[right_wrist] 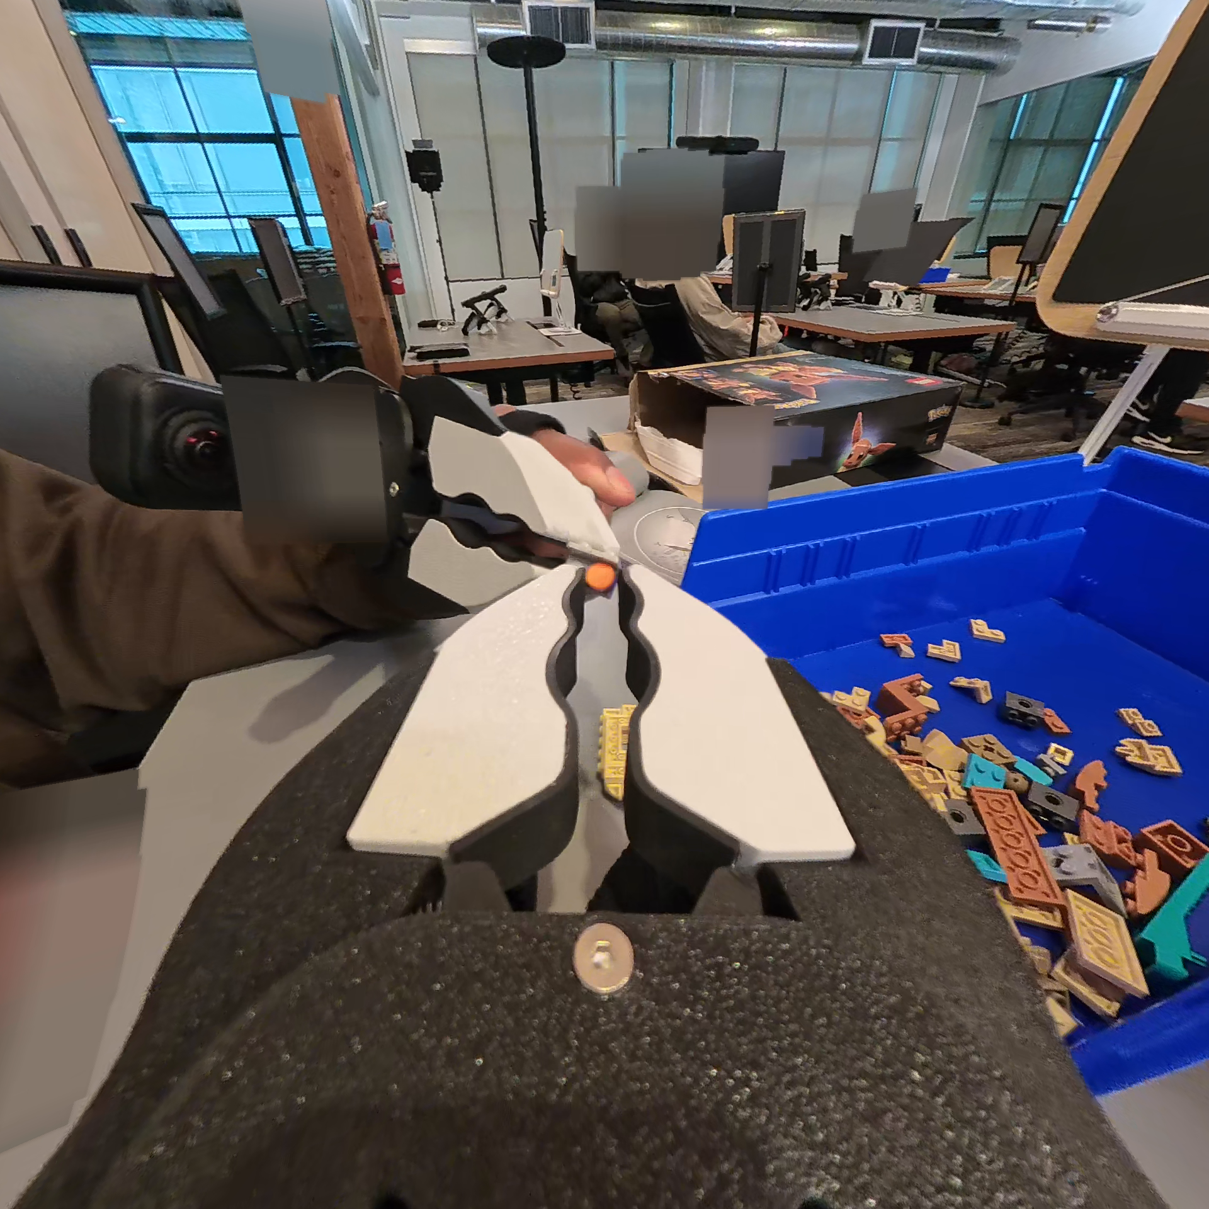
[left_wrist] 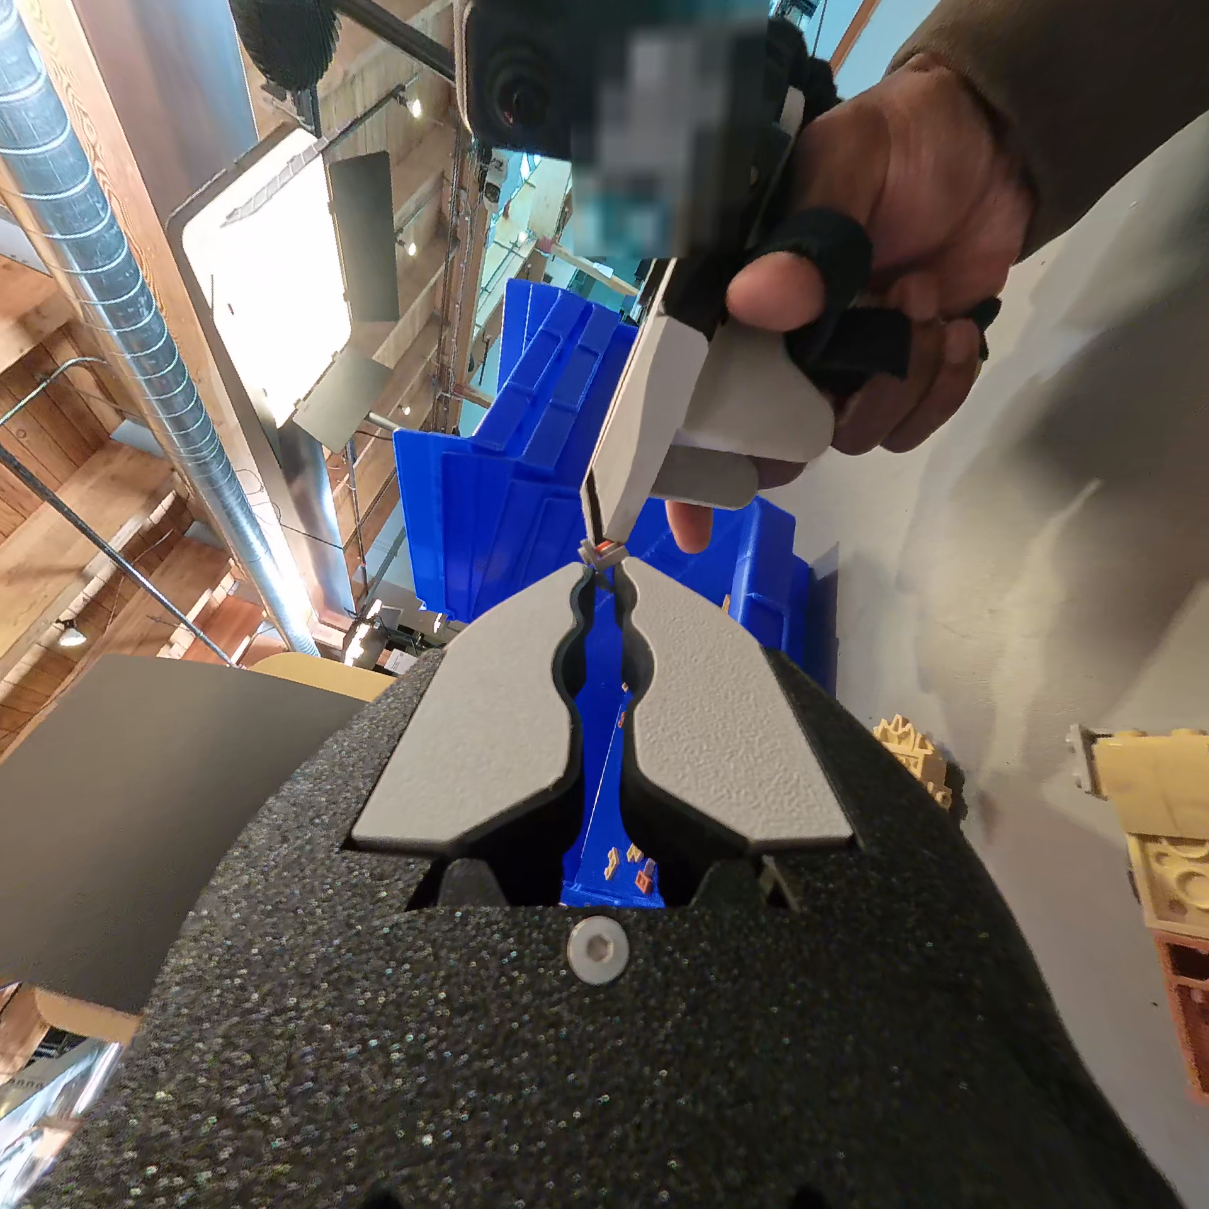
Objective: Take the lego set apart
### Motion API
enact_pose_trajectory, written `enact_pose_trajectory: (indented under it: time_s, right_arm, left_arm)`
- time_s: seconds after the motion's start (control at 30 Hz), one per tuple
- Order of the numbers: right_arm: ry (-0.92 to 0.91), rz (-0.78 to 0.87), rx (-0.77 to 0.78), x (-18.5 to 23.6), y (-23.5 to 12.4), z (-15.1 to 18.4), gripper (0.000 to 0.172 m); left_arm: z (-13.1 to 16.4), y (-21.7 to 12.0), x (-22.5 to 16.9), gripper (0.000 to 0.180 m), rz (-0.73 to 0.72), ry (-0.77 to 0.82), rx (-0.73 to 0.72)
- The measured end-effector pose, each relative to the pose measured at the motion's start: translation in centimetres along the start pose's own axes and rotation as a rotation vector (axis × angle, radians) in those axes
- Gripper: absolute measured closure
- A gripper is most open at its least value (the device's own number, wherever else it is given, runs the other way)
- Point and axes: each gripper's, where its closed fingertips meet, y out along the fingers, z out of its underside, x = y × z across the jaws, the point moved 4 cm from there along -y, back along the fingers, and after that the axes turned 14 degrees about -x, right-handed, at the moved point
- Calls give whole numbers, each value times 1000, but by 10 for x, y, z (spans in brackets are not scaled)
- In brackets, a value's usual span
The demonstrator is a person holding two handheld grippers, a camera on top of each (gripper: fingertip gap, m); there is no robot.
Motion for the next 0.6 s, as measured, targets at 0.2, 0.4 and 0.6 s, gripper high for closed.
enact_pose_trajectory:
  time_s: [0.2, 0.4, 0.6]
  right_arm:
    - [37, -47, -5, 7, -1, -3, 163]
    - [-97, -5, 32, 6, -1, 0, 165]
    - [-410, 120, 84, 1, 1, 0, 165]
  left_arm:
    - [-7, -1, 0, 175, 5, 12, -47]
    - [-3, -1, -2, 175, 26, -8, 8]
    - [6, 3, 0, 176, 12, -135, 104]
